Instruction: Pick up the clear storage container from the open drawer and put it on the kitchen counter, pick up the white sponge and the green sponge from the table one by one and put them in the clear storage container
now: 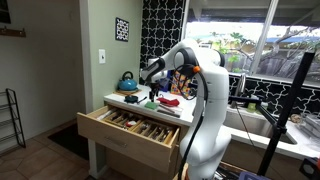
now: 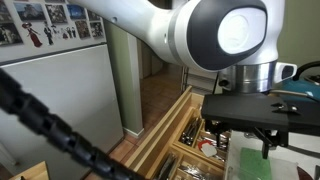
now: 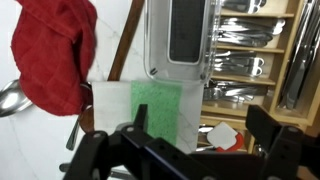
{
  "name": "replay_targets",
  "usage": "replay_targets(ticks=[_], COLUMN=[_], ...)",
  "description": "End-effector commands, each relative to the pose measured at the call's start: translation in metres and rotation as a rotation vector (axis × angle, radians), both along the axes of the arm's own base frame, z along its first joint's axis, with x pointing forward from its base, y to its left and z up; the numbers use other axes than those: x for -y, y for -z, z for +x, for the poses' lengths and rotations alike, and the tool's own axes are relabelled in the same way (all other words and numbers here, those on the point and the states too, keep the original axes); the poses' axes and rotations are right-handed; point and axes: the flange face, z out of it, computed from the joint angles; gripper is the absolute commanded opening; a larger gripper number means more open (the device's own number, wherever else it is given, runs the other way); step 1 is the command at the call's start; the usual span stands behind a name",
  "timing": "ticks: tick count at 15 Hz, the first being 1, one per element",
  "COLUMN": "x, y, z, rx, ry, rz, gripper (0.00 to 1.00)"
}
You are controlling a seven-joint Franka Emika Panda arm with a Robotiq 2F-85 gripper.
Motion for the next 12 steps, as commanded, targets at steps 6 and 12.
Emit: replay_targets(ticks=[6,12], x=[0.072,0.105], y=[0.030,0.065], z=[0.050,0.063], rx=[0.075,0.004], ry=[-0.004,-0.006], rz=[0.217,0.298], gripper=[1.00,1.00])
